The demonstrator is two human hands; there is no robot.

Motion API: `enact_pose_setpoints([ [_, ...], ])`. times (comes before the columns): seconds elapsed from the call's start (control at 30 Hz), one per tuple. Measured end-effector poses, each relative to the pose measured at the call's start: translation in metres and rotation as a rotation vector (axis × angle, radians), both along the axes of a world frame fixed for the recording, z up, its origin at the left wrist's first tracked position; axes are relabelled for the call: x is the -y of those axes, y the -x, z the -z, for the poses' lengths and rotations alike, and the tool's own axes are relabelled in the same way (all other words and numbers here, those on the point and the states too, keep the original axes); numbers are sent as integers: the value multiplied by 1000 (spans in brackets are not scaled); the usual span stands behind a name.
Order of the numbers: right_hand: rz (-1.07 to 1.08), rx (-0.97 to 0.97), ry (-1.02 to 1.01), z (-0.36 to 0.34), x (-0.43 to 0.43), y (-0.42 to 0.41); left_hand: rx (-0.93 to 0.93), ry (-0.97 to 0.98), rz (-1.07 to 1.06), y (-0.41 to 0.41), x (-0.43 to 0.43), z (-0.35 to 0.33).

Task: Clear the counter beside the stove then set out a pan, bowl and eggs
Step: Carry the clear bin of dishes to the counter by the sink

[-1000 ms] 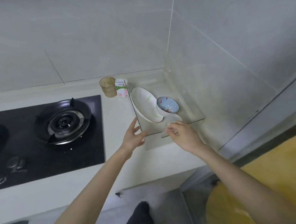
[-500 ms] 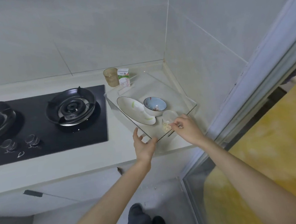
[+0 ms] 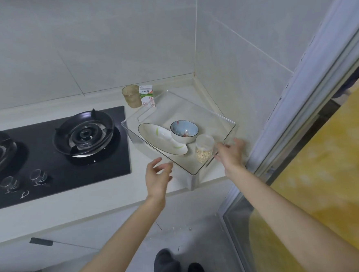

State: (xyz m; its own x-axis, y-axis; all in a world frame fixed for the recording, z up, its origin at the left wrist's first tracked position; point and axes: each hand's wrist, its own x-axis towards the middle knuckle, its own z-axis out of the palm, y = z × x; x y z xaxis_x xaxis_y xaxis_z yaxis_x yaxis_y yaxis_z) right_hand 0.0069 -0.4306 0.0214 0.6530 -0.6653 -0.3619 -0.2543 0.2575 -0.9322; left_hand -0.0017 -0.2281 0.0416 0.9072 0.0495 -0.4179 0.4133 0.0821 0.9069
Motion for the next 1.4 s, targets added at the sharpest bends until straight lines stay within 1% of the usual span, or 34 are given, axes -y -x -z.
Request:
enact_pose_setpoints([
  [0.03, 55, -3, -178, -1, 0, -4, 16, 9, 6, -9, -8, -3],
  [0.07, 82, -19, -293, -5, -1, -5, 40, 10, 16, -18, -15, -8],
  [0.13, 70, -41, -383, -9, -3, -7, 112, -12, 62, -40, -27, -17],
  [0.2, 87, -15, -429, -12, -4, -10, 183, -53, 140, -64, -35, -27],
  [0.3, 160, -14, -414, -7, -6, -18, 265, -110, 290, -107, -38, -40],
  [0.47, 246, -36, -333, -4, -5, -42, 376, -206, 448, -180, -42, -50],
  [0.57, 236, -53, -274, -6, 1, -58, 407, -262, 463, -221, -50, -47],
  [0.7, 211, -107, -175, -7, 1, -87, 391, -347, 399, -276, -70, -34],
  [0.77, 207, -160, -112, -7, -1, -104, 366, -391, 399, -300, -78, -27],
  [0.83, 194, -199, -64, -7, 1, -113, 259, -367, 426, -318, -78, -18],
  [0.93, 169, -219, -68, -5, 8, -124, -6, -157, 497, -342, -79, -7],
  [1.03, 160, -202, -150, -7, 10, -128, -212, 57, 576, -355, -80, 1],
  [1.1, 144, -175, -208, -8, 10, -130, -302, 98, 630, -355, -76, 4],
  [1.17, 135, -159, -242, -8, 11, -128, -338, 65, 688, -352, -67, 7],
  [1.23, 129, -155, -261, -9, 10, -127, -325, 6, 704, -350, -60, 9],
  [1.4, 120, -161, -266, -9, 12, -124, -326, 1, 653, -344, -55, 6],
])
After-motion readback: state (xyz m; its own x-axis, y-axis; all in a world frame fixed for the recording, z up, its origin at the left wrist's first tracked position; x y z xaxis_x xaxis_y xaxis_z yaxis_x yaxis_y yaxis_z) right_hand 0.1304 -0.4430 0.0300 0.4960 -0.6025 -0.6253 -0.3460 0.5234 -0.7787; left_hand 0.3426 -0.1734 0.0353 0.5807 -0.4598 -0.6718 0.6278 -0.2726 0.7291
